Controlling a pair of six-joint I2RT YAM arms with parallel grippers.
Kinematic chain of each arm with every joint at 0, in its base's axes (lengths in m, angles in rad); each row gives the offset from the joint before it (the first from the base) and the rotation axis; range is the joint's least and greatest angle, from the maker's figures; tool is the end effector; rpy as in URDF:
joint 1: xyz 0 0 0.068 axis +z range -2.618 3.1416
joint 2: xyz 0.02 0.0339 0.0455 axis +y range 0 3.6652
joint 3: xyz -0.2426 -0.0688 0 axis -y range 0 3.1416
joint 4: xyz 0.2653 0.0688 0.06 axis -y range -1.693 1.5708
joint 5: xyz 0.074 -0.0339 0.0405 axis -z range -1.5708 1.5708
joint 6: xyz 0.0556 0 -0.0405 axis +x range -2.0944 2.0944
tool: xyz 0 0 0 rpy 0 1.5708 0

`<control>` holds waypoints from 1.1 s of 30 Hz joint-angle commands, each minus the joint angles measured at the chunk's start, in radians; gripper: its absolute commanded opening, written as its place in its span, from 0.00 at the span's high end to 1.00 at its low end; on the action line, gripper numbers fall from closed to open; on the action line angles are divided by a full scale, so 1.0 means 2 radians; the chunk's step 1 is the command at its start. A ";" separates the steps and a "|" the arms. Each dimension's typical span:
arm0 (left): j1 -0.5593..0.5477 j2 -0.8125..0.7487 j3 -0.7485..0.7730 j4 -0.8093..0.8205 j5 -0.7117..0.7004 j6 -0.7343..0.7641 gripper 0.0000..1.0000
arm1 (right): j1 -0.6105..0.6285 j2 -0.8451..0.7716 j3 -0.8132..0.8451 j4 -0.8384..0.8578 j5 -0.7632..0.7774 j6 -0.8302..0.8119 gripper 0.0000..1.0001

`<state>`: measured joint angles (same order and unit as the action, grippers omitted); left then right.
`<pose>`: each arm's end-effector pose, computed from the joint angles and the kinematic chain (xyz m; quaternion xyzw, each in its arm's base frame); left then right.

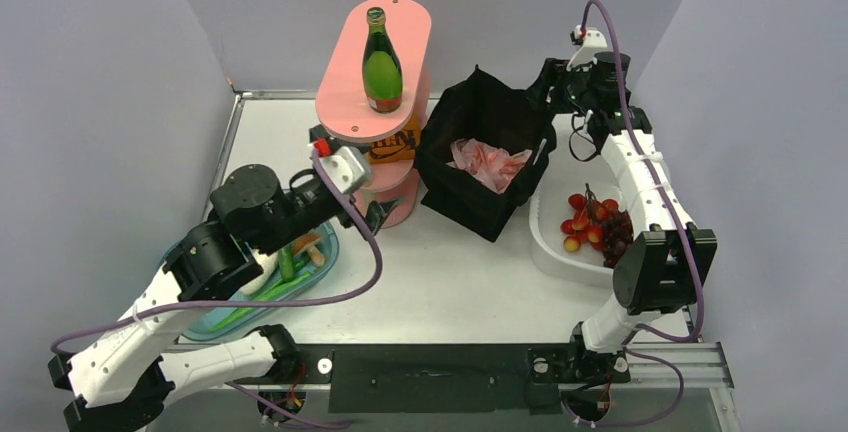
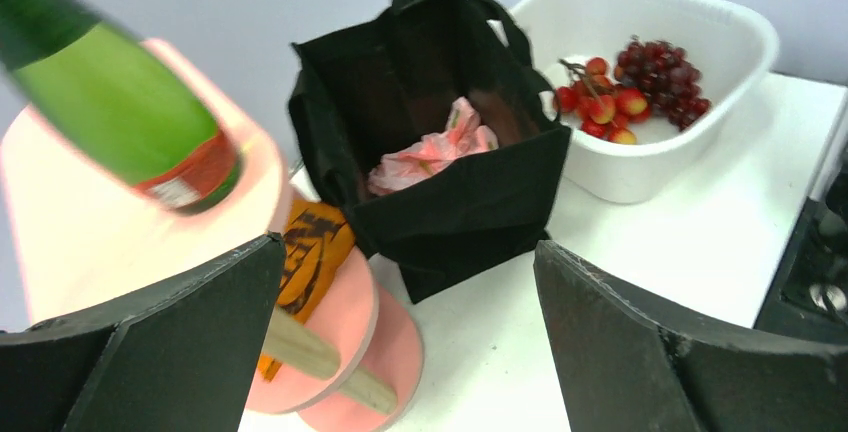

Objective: Untie the knot of the grocery bags and take out the mixed food

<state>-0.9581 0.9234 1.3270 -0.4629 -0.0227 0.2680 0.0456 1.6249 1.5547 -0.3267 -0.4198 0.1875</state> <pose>0.1295 -0.1821 0.4587 0.4123 0.5997 -0.2242 0.6482 0.4156 0.0416 0.3488 -0.0574 0.8205 0.2353 0.5178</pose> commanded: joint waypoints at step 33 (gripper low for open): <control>0.610 0.193 0.082 -0.365 0.167 -0.083 0.05 | -0.021 -0.425 -0.226 -0.222 0.088 -0.082 0.12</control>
<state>0.2420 1.3460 1.5372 -1.2015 0.2531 0.0044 0.0216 0.8062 1.1603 -0.7101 -0.3267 0.0719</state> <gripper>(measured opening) 0.954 0.880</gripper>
